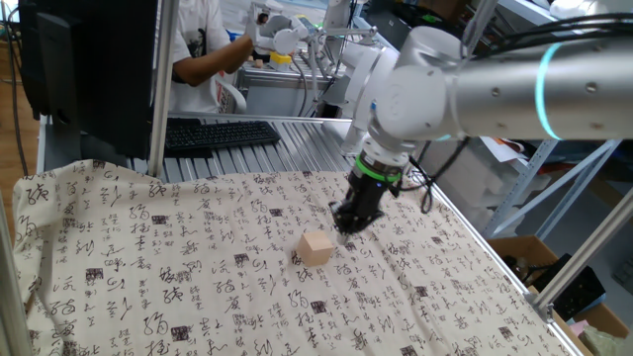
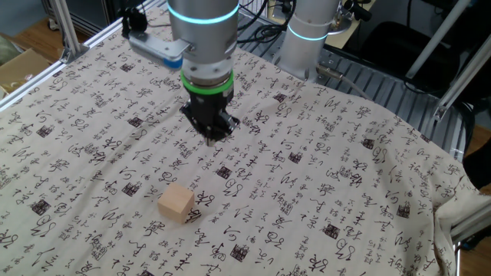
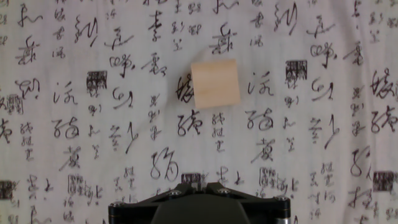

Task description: Pick up the small block on the left and move it to the right

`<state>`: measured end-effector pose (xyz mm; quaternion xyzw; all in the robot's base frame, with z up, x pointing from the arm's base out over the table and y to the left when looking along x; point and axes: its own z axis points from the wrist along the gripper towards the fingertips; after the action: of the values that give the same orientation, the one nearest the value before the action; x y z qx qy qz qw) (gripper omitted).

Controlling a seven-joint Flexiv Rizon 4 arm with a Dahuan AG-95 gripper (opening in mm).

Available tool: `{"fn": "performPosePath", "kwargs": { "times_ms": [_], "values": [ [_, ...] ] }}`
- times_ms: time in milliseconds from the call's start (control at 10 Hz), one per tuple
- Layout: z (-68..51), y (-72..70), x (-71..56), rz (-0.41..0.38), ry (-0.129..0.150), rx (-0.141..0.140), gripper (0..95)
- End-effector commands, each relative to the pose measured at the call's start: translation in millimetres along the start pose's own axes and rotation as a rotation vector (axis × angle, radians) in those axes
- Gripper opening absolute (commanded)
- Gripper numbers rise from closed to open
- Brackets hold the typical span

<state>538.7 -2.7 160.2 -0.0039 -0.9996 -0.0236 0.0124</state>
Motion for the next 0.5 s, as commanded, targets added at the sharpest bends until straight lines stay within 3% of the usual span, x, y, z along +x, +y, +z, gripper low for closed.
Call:
{"fn": "performPosePath", "kwargs": {
  "times_ms": [100,500],
  "values": [
    [-3.3,5.9,-17.3,-0.001,0.008,0.001,0.0],
    [9.9,7.9,-51.5,0.0,0.004,0.006,0.0]
  ]
}}
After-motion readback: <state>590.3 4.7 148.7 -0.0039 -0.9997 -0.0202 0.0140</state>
